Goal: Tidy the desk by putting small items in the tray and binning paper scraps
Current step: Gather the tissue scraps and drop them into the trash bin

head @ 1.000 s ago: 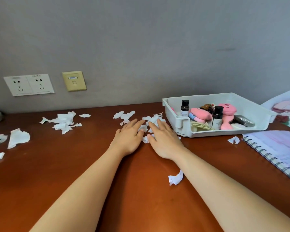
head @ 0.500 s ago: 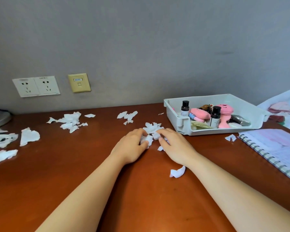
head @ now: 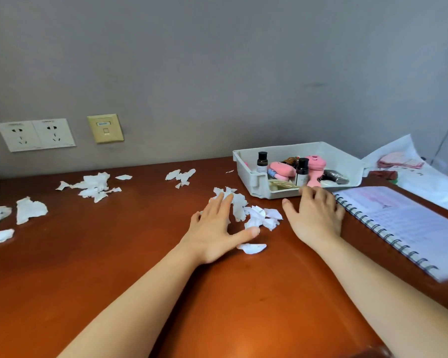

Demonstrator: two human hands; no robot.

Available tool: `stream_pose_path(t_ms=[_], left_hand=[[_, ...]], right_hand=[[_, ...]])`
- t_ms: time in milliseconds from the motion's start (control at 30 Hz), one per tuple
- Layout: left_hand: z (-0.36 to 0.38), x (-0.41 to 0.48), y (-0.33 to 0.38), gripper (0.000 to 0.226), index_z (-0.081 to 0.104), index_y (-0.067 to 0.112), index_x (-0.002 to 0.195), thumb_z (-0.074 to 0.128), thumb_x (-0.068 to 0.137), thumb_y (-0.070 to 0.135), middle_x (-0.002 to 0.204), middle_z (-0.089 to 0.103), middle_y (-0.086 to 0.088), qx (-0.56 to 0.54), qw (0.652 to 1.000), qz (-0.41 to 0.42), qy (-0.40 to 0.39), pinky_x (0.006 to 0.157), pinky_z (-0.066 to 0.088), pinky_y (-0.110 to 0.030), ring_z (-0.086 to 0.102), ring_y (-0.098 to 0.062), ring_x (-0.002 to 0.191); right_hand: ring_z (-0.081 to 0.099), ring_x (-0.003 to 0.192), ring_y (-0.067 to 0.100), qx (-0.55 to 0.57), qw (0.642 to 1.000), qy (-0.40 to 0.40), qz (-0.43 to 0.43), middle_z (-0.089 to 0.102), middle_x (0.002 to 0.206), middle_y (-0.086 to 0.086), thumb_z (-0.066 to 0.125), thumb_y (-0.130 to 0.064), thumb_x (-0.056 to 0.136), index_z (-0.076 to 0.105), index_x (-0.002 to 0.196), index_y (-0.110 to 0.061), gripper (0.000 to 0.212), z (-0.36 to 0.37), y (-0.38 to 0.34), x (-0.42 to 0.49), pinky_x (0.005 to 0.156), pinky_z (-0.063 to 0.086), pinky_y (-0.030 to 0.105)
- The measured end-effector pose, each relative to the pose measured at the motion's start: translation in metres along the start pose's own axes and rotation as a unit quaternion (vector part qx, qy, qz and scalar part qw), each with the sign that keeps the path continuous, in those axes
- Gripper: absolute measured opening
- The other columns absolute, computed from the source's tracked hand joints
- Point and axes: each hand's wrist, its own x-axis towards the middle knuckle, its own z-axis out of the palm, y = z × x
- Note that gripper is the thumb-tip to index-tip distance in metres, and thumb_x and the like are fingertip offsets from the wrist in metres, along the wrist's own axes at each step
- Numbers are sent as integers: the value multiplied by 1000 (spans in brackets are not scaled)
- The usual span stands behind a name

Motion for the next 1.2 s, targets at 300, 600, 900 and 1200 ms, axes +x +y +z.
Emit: stream_pose_path(t_ms=[300, 600, 900, 1200], left_hand=[[5, 8, -2, 84, 0, 25, 151, 46, 88, 57, 161, -6, 0, 32, 999, 1, 17, 120, 5, -47, -9, -21, 148], [-1, 28, -21, 60, 9, 20, 151, 35, 97, 22, 159, 10, -3, 0, 997, -41, 69, 119, 15, -43, 9, -22, 148], [0, 49, -25, 54, 15, 35, 149, 29, 98, 46, 160, 11, 3, 24, 998, -29, 44, 117, 7, -46, 2, -19, 148], [0, 54, -29, 36, 42, 19, 133, 33, 99, 28, 137, 43, -1, 57, 997, 7, 43, 106, 30, -37, 39, -21, 126]], right_hand=[[46, 123, 25, 114, 985, -76, -101, 52, 130, 5, 41, -45, 94, 48, 128, -20, 42, 1, -2, -3, 101, 37, 39], [33, 136, 32, 51, 995, -74, -41, 34, 149, 11, 36, -59, 91, 37, 141, -22, 62, 6, 0, 7, 109, 27, 46], [30, 135, 21, 45, 973, -87, -211, 35, 143, -7, 43, -72, 79, 33, 140, -36, 71, 8, -22, -10, 109, 26, 40], [42, 126, 28, 100, 995, -22, -8, 47, 134, 6, 49, -77, 70, 40, 125, -19, 80, 8, -5, 9, 102, 33, 43]])
